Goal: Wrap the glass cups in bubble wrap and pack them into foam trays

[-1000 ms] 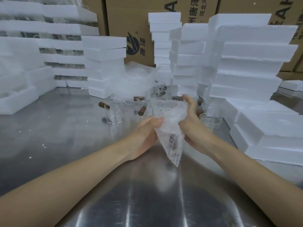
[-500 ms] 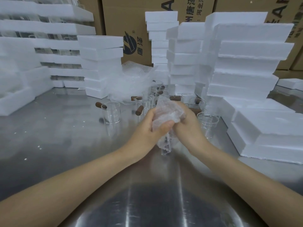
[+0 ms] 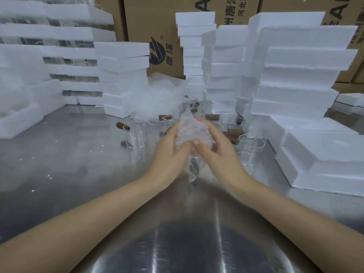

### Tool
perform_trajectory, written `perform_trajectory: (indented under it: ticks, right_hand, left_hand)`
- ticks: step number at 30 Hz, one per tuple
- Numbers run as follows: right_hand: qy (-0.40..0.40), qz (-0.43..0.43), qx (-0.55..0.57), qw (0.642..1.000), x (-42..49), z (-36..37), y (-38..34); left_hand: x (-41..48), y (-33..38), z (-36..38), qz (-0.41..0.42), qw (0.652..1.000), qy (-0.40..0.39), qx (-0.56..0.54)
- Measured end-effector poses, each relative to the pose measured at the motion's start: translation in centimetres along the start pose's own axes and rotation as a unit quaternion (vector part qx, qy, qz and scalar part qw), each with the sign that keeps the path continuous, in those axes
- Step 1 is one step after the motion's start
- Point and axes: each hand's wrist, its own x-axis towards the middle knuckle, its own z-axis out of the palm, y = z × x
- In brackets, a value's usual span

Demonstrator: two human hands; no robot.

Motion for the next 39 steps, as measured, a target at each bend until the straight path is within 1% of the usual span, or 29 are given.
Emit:
perform_trajectory:
  ticks: [1, 3, 4, 6, 7, 8, 10, 12, 13, 15, 17, 18, 20, 22, 25, 27, 28, 29, 31, 32, 33, 35, 37, 39]
  right_hand:
    - [0.015, -0.001, 0.000, 1.000, 0.2, -0.3, 0.1]
    - [0.041, 0.000, -0.033, 0.999, 0.3, -0.6, 0.0]
    - [0.050, -0.003, -0.062, 0.997, 0.3, -0.7, -0.1]
    - [0.052, -0.043, -0.145, 0.987, 0.2, -0.5, -0.4]
    - [0.046, -0.073, -0.188, 0.978, 0.0, -0.4, -0.5]
    - [0.040, -0.096, -0.210, 0.972, -0.2, -0.2, -0.6]
    - [0.024, -0.102, -0.195, 0.975, -0.3, -0.2, -0.9]
    - [0.013, -0.090, -0.150, 0.985, -0.3, -0.1, -1.1]
    - [0.012, -0.091, -0.145, 0.985, -0.2, -0.1, -1.0]
    - [0.011, -0.122, -0.197, 0.973, 0.0, -0.5, -0.7]
    - [-0.009, -0.141, -0.236, 0.961, 0.3, -1.1, 0.0]
    - [-0.020, -0.144, -0.233, 0.962, 0.3, -1.3, 0.3]
    - [-0.034, -0.162, -0.226, 0.960, 0.5, -1.5, 1.0]
    - [-0.028, -0.158, -0.210, 0.964, 0.7, -1.6, 1.5]
    - [-0.009, -0.103, -0.157, 0.982, 1.1, -2.2, 1.7]
    - [-0.029, -0.075, -0.141, 0.987, 1.2, -2.8, 2.0]
    - [-0.042, -0.066, -0.140, 0.987, 1.2, -2.9, 2.1]
    - [-0.050, -0.061, -0.140, 0.987, 1.2, -2.9, 2.1]
    - [-0.054, -0.070, -0.147, 0.985, 1.1, -2.8, 2.1]
    - [-0.055, -0.083, -0.153, 0.983, 1.0, -2.6, 2.0]
    - [-0.056, -0.093, -0.152, 0.982, 1.0, -2.5, 1.9]
    - [-0.060, -0.087, -0.119, 0.987, 1.0, -2.3, 1.7]
    - [-0.063, -0.053, -0.062, 0.995, 1.1, -2.0, 1.6]
    - [-0.053, -0.012, -0.021, 0.998, 1.1, -1.9, 1.6]
  left_hand:
    - [-0.3, 0.0, 0.1, 0.016, 1.000, -0.024, 0.006]
    - [-0.6, 0.0, 0.2, 0.022, 0.998, -0.052, 0.002]
    - [-0.6, 0.0, 0.3, 0.026, 0.998, -0.053, 0.023]
    - [-0.6, -0.3, 0.2, 0.051, 0.990, -0.037, 0.130]
    - [-0.5, -0.4, 0.1, 0.062, 0.984, -0.031, 0.162]
    - [-0.5, -0.4, 0.0, 0.063, 0.984, -0.024, 0.164]
    - [-0.1, -0.3, -0.2, 0.035, 0.996, 0.011, 0.087]
    - [0.6, 0.0, -0.3, -0.015, 0.996, 0.089, -0.017]
    - [0.9, 0.1, -0.4, -0.043, 0.989, 0.123, -0.068]
    - [1.3, 0.1, -0.4, -0.098, 0.966, 0.168, -0.173]
    - [1.2, 0.0, -0.3, -0.140, 0.944, 0.175, -0.243]
    - [1.0, 0.0, -0.2, -0.154, 0.941, 0.157, -0.256]
    - [0.7, 0.0, 0.3, -0.168, 0.950, 0.095, -0.247]
    - [0.4, -0.1, 0.6, -0.171, 0.964, 0.058, -0.194]
    - [0.8, 0.1, 0.2, -0.160, 0.984, 0.050, -0.057]
    - [1.0, 0.2, -0.2, -0.151, 0.987, 0.030, -0.046]
    - [1.2, -0.1, -0.4, -0.137, 0.989, 0.029, -0.052]
    - [1.2, -0.2, -0.5, -0.119, 0.992, 0.027, -0.037]
    - [1.1, -0.7, -0.6, -0.078, 0.996, 0.027, 0.029]
    - [1.2, -0.8, -0.6, -0.072, 0.996, 0.034, 0.037]
    - [1.2, -0.8, -0.8, -0.081, 0.996, 0.043, 0.022]
    - [1.2, -0.8, -1.1, -0.113, 0.991, 0.058, -0.046]
    - [1.2, -0.7, -1.3, -0.149, 0.980, 0.061, -0.112]
    - [1.1, -0.9, -1.1, -0.157, 0.979, 0.054, -0.121]
